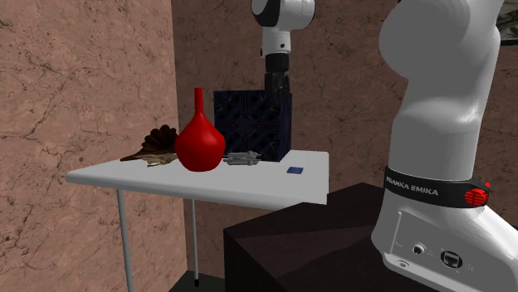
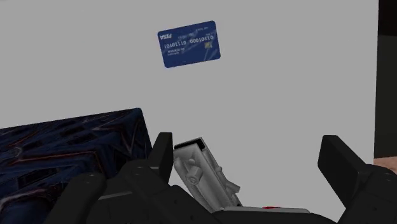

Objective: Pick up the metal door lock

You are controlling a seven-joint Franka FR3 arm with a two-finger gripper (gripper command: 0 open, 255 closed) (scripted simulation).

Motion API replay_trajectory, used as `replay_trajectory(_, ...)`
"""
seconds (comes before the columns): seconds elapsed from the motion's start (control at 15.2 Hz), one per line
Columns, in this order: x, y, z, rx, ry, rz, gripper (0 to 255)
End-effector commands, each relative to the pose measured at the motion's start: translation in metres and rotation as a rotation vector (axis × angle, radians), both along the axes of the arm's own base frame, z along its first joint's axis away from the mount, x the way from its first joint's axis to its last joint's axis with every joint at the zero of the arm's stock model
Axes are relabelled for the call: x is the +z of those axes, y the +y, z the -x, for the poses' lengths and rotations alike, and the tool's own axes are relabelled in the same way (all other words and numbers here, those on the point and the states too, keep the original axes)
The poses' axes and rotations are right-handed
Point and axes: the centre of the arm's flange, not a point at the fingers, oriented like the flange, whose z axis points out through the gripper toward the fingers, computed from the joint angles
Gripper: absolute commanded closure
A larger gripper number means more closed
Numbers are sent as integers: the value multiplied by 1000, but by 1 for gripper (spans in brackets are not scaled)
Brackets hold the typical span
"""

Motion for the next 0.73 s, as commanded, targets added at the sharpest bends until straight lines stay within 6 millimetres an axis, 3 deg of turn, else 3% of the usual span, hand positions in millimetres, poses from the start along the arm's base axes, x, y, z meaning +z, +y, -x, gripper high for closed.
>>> replay_trajectory(0.0, -23, -1, -18, 48, -2, -5, 0)
replay_trajectory(0.66, -113, 11, -110, 275, -8, -36, 0)
